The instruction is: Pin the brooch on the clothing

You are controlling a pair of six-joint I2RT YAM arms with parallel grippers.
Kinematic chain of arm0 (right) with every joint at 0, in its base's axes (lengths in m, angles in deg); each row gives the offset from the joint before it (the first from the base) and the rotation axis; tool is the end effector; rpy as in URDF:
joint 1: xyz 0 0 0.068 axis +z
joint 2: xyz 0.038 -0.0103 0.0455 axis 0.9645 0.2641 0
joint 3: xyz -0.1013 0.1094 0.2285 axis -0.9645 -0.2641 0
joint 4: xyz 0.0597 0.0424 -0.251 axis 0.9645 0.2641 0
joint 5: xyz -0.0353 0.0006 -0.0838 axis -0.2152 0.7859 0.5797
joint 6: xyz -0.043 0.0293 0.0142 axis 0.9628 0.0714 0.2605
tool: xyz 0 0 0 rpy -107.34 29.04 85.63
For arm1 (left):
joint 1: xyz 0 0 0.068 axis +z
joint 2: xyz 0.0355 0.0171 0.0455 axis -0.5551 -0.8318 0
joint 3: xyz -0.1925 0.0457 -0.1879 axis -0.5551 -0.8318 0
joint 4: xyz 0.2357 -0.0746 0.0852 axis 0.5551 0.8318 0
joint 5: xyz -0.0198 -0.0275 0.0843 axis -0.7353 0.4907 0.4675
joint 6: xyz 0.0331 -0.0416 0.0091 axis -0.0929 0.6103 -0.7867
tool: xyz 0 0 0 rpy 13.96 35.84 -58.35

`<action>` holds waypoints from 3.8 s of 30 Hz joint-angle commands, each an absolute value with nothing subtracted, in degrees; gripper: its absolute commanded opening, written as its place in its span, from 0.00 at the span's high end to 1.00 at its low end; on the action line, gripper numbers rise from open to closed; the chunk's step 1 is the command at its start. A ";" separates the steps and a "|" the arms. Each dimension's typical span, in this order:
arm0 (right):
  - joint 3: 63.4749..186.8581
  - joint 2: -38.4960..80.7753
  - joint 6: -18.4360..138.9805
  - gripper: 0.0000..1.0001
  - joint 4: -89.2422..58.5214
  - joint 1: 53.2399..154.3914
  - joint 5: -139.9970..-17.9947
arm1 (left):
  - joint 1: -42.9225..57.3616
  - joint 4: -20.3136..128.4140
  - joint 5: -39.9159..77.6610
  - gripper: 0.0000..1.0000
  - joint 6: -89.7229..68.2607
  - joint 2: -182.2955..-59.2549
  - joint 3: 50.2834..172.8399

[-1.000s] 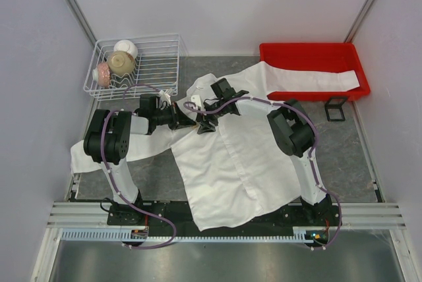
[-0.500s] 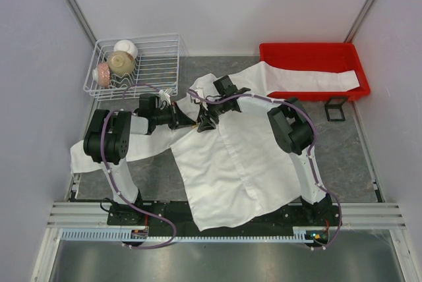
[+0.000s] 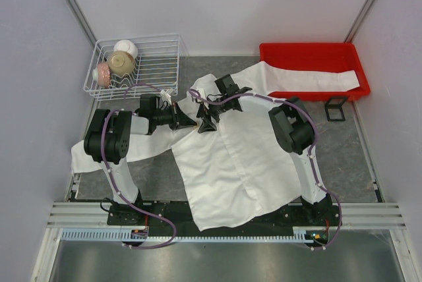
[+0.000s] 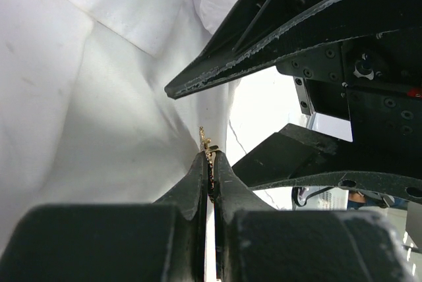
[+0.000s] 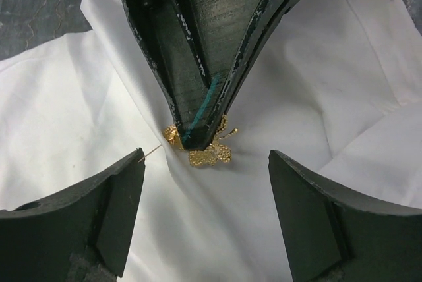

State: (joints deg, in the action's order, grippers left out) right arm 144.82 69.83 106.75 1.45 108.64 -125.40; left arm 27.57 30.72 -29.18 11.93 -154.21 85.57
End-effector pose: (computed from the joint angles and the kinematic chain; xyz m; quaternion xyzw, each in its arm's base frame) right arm 0.3848 0.2939 0.1525 -0.6233 0.5852 0.4145 0.3118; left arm 0.3406 -0.0665 0.1165 0.0117 0.8171 -0.5320 0.2218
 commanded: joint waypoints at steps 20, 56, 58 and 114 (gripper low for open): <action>136.81 63.46 116.15 0.05 -5.05 108.26 -128.57 | 27.57 26.45 -34.56 0.98 13.90 -155.50 85.80; 141.29 66.62 101.89 0.67 -6.38 108.61 -133.58 | 27.39 22.40 -36.50 0.98 15.74 -154.09 84.22; 141.29 66.80 102.42 0.74 -5.33 108.61 -133.23 | 27.30 22.32 -36.41 0.98 15.13 -153.74 84.30; 141.99 64.95 100.84 1.00 0.39 108.00 -135.52 | 24.31 69.76 -27.97 0.58 -61.58 -137.99 96.43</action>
